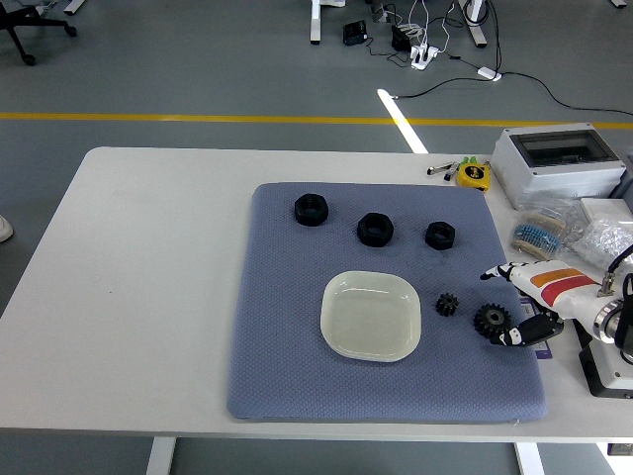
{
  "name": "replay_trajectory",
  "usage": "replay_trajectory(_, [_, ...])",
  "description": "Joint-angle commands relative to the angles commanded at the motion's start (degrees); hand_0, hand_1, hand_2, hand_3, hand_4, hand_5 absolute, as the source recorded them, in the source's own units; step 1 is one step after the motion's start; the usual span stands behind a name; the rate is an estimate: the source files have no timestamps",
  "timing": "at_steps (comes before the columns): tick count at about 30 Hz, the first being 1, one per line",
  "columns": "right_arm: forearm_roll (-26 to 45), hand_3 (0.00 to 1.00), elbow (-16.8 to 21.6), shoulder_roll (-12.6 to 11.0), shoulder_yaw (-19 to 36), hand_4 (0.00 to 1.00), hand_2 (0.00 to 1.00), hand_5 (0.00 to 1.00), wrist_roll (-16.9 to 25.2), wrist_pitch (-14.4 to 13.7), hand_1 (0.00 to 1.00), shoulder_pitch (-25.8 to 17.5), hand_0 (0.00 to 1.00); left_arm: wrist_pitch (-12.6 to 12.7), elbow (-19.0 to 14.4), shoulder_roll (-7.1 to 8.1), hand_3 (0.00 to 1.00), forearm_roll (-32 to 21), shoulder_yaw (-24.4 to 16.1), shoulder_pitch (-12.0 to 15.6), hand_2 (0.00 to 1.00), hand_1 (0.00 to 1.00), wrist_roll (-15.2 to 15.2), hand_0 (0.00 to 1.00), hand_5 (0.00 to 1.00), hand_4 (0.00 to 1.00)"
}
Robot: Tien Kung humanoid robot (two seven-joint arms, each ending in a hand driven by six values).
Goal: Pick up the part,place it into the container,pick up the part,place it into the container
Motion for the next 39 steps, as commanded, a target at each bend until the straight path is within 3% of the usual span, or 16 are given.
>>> replay_trajectory(10, [2.93, 0.844, -3.79, 0.84, -3.20, 0.998, 0.788, 0.400, 0.37, -0.78, 0.721, 1.41, 0.683, -0.05, -0.03, -0.04, 0.581, -0.08, 0.02, 0.23, 0.674, 0.640, 0.05, 0.708, 0.635, 0.678])
replay_trajectory(11, [3.14, 0.844, -4.11, 0.92, -3.26, 0.998, 0.788, 0.400, 0.40, -0.66, 0.721, 1.42, 0.683, -0.05, -0.03, -0.04, 0.581, -0.07, 0.01, 0.27, 0.674, 0.640, 0.06, 0.708, 0.635, 0.678])
replay_trajectory(12, [3.25, 0.805, -4.33, 0.99, -3.24, 0.998, 0.725, 0.354, 0.44, -0.50, 0.655, 1.40, 0.630, -0.05, -0.03, -0.05, 0.581, -0.08, 0.01, 0.30, 0.674, 0.641, 0.07, 0.708, 0.634, 0.678])
replay_trajectory(17, [3.96, 0.805, -5.22, 0.98, -2.94, 0.998, 0.725, 0.354, 1.03, 0.41, 0.655, 1.25, 0.630, -0.06, -0.03, -0.03, 0.581, 0.07, -0.16, 0.50, 0.674, 0.641, 0.13, 0.708, 0.634, 0.678])
replay_trajectory(18, [4.04, 0.625, -5.36, 0.97, -2.89, 0.847, 0.628, 0.251, 1.09, 0.45, 0.555, 1.24, 0.526, -0.08, -0.03, -0.03, 0.582, 0.20, -0.24, 0.52, 0.674, 0.642, 0.16, 0.708, 0.635, 0.678])
replay_trajectory(23, [4.14, 0.625, -6.40, 1.06, -2.87, 0.847, 0.628, 0.251, 1.19, 0.36, 0.555, 1.08, 0.526, -0.12, -0.05, -0.02, 0.582, 0.45, -0.35, 0.59, 0.674, 0.642, 0.24, 0.708, 0.635, 0.678])
replay_trajectory(24, [4.18, 0.503, -6.50, 1.06, -2.90, 0.748, 0.534, 0.199, 1.19, 0.29, 0.484, 1.03, 0.489, -0.12, -0.06, -0.02, 0.581, 0.43, -0.31, 0.59, 0.672, 0.643, 0.23, 0.708, 0.635, 0.678])
replay_trajectory(35, [3.75, 0.482, -6.34, 0.93, -3.08, 0.701, 0.482, 0.186, 0.51, -1.51, 0.438, 0.62, 0.469, -0.25, -0.13, -0.10, 0.582, 0.99, -0.53, 0.70, 0.672, 0.648, 0.32, 0.708, 0.635, 0.678])
replay_trajectory(36, [3.74, 0.473, -6.25, 0.87, -3.02, 0.738, 0.445, 0.134, 0.51, -1.70, 0.399, 0.65, 0.363, -0.26, -0.14, -0.10, 0.581, 1.05, -0.56, 0.67, 0.672, 0.649, 0.34, 0.709, 0.634, 0.678])
replay_trajectory(39, [3.72, 0.473, -6.03, 0.71, -2.86, 0.738, 0.445, 0.134, 0.56, -2.21, 0.399, 0.74, 0.363, -0.28, -0.16, -0.09, 0.581, 0.99, -0.44, 0.56, 0.672, 0.649, 0.30, 0.709, 0.634, 0.678])
